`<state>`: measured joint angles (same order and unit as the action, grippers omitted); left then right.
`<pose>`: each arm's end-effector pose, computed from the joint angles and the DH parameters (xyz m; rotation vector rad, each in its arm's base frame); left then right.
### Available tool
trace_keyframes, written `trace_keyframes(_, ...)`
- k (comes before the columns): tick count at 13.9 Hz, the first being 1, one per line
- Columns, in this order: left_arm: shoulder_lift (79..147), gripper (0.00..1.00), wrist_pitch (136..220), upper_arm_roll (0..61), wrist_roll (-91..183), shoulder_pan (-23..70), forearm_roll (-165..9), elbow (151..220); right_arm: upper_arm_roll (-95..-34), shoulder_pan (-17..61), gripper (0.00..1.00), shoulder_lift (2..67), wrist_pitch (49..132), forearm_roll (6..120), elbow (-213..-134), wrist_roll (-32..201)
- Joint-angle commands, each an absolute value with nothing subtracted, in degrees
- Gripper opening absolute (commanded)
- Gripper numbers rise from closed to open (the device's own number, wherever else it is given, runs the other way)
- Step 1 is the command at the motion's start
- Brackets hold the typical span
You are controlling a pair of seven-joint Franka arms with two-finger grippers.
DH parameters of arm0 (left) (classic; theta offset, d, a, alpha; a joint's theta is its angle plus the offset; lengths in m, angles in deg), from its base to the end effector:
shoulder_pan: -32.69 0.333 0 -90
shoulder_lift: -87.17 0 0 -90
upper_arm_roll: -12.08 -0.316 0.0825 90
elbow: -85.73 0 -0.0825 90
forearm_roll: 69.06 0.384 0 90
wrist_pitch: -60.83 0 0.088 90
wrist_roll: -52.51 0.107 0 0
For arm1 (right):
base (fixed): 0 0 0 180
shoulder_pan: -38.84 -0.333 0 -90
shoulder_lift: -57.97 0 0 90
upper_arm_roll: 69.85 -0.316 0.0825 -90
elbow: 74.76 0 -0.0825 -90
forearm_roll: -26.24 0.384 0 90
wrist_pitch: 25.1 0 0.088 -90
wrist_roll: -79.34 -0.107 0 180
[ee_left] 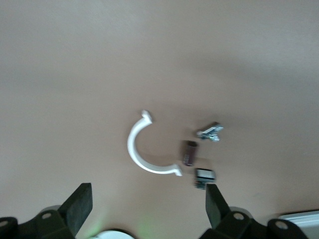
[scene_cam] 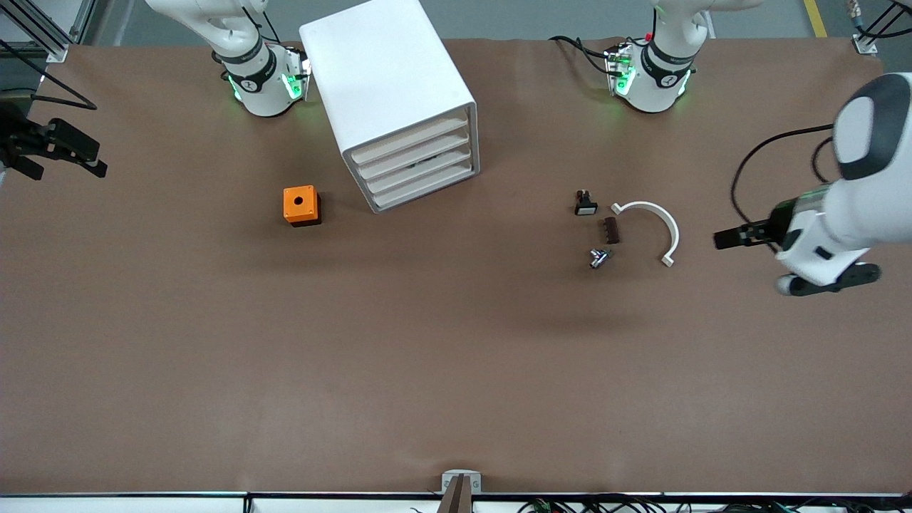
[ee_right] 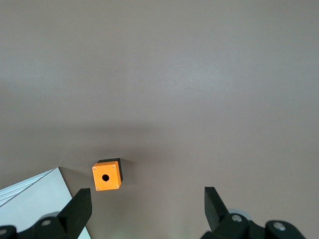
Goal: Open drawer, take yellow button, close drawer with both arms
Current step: 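Move the left gripper toward the handle of the white cabinet drawer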
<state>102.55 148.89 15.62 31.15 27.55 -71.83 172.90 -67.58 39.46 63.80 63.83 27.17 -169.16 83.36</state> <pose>0.6072 -0.0941 0.4878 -3.0924 -0.3508 0.4077 0.5199 -0.0256 0.6413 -3.1216 -0.0316 -0.0116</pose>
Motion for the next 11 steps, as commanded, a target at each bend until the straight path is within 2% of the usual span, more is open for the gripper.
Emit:
trace_keyframes(1, 105.3, 1.0, 148.0, 15.4, 17.7, 21.8, -77.3, 171.8, -67.4, 39.5, 1.0, 65.2, 63.8, 27.7, -170.2, 84.0)
trace_keyframes(4, 110.3, 1.0, 148.0, 15.4, -0.2, 16.4, -88.1, 171.1, -67.3, 39.5, 1.0, 65.2, 63.9, 27.7, -170.1, 84.0)
trace_keyframes(9, 120.8, 1.0, 147.4, 15.6, -31.9, 10.2, -100.6, 164.5, -67.4, 39.5, 1.0, 65.2, 63.8, 27.6, -170.1, 84.0)
trace_keyframes(11, 122.7, 1.0, 144.2, 15.7, -41.5, 9.2, -106.7, 163.5, -67.4, 39.5, 1.0, 65.2, 63.8, 27.7, -170.1, 84.0)
